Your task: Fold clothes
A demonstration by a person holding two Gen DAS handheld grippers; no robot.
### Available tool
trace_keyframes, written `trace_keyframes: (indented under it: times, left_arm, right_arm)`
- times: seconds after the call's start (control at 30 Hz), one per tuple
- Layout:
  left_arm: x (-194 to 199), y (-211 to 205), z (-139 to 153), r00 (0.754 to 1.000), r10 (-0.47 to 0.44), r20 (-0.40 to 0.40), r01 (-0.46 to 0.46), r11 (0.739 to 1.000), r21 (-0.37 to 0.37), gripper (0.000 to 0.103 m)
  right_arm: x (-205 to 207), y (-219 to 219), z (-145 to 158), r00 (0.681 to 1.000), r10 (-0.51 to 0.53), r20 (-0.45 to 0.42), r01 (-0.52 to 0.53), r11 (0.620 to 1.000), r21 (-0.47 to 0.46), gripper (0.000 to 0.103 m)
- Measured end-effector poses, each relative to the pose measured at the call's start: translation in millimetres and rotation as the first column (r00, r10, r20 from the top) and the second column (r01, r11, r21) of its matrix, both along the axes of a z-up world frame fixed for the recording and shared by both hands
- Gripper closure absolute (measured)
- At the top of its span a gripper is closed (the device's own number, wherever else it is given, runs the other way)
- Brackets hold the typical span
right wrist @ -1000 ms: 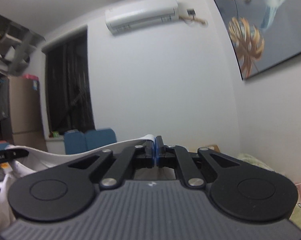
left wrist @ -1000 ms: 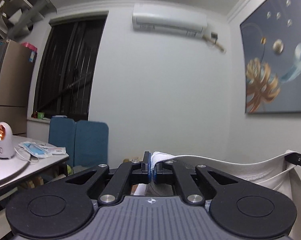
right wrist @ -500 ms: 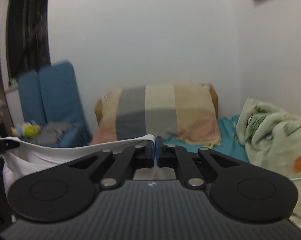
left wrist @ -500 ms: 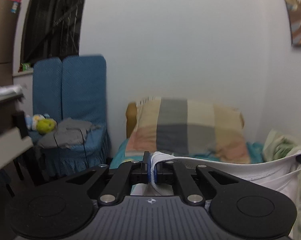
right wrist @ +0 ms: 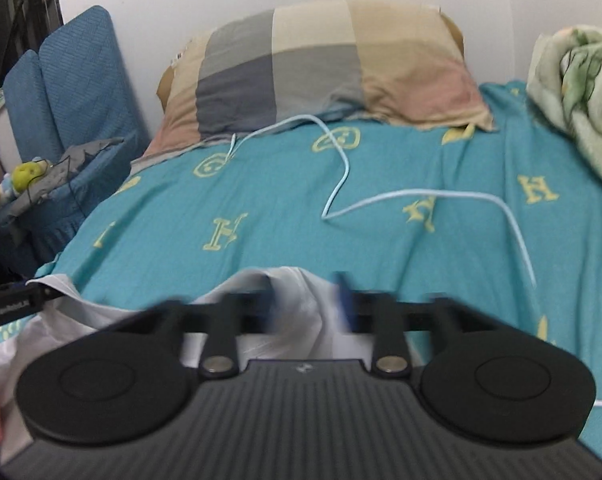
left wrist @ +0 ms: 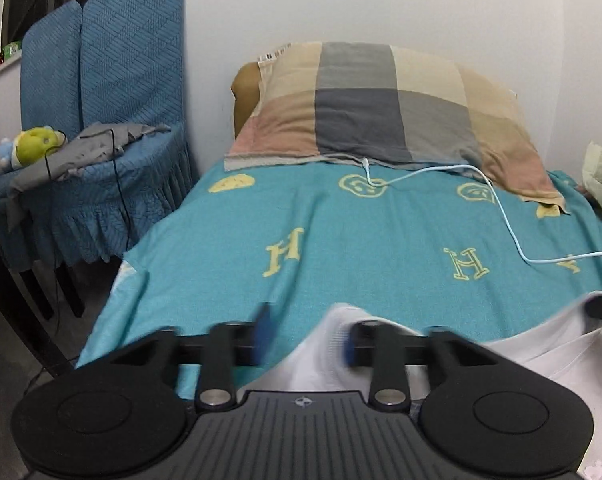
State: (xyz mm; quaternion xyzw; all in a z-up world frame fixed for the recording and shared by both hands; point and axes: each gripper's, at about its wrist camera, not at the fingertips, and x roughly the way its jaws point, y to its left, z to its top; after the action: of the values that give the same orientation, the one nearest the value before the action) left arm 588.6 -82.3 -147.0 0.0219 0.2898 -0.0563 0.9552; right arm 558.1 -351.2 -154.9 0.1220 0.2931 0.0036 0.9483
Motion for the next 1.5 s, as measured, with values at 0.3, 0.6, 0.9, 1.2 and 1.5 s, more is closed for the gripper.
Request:
trace_keyframes:
  times: [0.3,0.6,0.9,1.2,1.5]
  left_arm:
    - [-95.0,20.3,81.5,0.997,-0.079,0.016,0.079,0.996,-0.040,0.015]
    - [-241.4,52.0,140.0,0.994,-0.083,0.065,0.086,0.995,-0.053,0.000]
    - [-378.6,47.4,100.7,0.998,-0.065,0.020,0.065,0.997,-0.048,0.000]
    - [-386.8,26.2,17.4,0.996,-0.053,-0.069,0.054,0.999,0.004,0.000]
    - [-372.4,23.0,-11.3,0.996,-0.012,-0.085,0.016,0.999,0.043,0.000]
  right_arm:
    - [-63.6,19.5,58.5,0.998,0.041,0.049,-0.043,0.999,0.027,0.020]
    - [-211.5,39.5,116.2,0.994,0.028,0.103,-0.035,0.997,0.062,0.021]
    - [-357.0,52.3,129.8,0.991,0.001,0.132,-0.009,0.998,0.056,0.021]
    - [-392.3,62.0,103.7,0.992,-0.007,0.127,0.005,1.000,0.010,0.021]
    - [-359.7,73.4,68.1,0.998,0.031,0.060,-0.030,0.999,-0.017,0.021]
